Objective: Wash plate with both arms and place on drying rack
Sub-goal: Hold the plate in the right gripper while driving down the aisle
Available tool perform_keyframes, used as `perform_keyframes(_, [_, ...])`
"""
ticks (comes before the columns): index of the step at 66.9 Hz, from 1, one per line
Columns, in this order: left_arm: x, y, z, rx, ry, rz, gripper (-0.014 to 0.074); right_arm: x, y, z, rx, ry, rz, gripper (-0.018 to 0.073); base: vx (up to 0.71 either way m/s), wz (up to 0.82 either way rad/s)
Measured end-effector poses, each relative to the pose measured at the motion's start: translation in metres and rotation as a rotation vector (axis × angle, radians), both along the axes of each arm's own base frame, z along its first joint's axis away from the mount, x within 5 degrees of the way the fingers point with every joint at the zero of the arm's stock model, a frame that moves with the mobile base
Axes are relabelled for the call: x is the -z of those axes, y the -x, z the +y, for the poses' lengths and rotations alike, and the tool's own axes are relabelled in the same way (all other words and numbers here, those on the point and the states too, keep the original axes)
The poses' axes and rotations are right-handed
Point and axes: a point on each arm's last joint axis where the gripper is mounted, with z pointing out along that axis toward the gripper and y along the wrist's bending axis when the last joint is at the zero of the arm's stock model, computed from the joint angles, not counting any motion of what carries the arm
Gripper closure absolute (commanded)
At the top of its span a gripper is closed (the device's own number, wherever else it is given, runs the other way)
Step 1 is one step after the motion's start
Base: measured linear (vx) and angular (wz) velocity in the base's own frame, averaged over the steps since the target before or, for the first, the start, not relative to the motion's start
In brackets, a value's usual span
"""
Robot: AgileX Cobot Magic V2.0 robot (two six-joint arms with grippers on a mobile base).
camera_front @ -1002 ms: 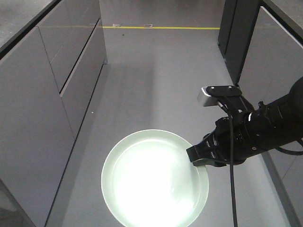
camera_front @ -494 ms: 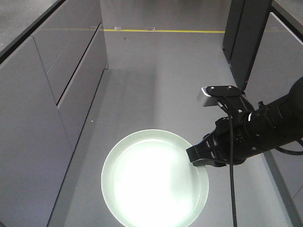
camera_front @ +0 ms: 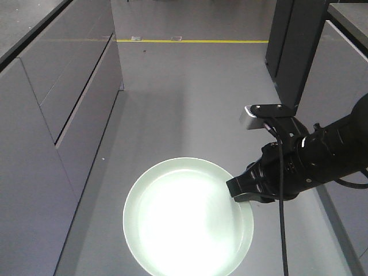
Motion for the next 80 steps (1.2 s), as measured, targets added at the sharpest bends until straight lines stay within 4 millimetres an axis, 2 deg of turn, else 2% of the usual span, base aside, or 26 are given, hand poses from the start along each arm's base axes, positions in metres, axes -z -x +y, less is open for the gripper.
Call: perform_keyframes(80, [0.0,0.0,0.0,0.0,0.0,0.0,0.0603,0.0,0.0,0.0,0.0,0.0,0.0,0.0561,0.21,-0.03])
